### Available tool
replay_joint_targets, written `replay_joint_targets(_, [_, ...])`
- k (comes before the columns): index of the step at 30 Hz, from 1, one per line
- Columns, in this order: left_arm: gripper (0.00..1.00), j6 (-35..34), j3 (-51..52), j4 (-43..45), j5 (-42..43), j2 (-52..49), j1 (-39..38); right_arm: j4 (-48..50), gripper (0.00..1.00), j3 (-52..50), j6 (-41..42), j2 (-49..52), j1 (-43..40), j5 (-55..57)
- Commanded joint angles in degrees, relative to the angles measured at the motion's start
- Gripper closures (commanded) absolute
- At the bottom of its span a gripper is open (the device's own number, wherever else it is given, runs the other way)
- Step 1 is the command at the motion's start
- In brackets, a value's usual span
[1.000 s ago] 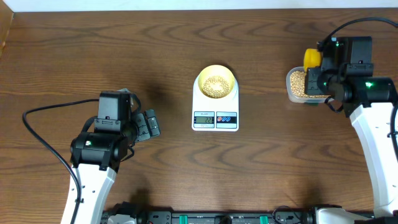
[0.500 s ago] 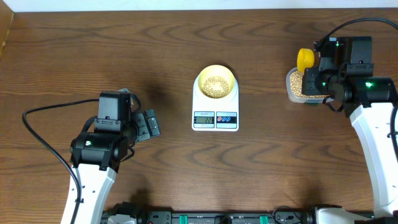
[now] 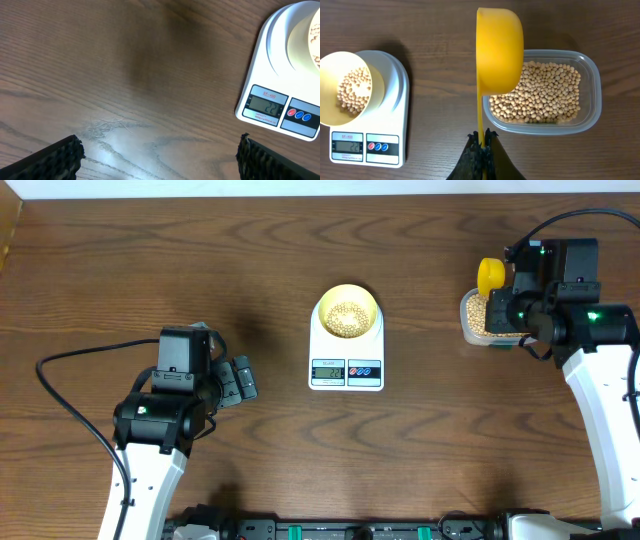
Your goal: Scoop item into bowl and weigh 50g on scale
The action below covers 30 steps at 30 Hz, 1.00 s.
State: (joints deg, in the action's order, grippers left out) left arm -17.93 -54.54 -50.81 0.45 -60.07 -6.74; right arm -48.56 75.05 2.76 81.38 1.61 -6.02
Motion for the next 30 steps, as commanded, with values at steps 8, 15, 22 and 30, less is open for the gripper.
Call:
replay_joint_targets(8, [0.0, 0.5, 0.1, -0.2, -1.0, -0.2, 0.3, 0.1, 0.99, 1.0, -0.2, 0.3, -0.4, -0.5])
replay_joint_targets(15, [0.0, 0.5, 0.1, -0.2, -1.0, -0.2, 0.3, -0.4, 0.99, 1.0, 0.2, 0.3, -0.4, -0.6])
replay_joint_targets(22, [0.0, 0.5, 0.1, -0.2, -1.0, -0.2, 0.3, -2.8, 0.99, 1.0, 1.1, 0.3, -0.4, -0.6])
replay_joint_targets(30, [0.0, 0.5, 0.1, -0.2, -1.0, -0.2, 0.3, -5.2, 0.99, 1.0, 0.9, -0.9, -1.3, 0.0])
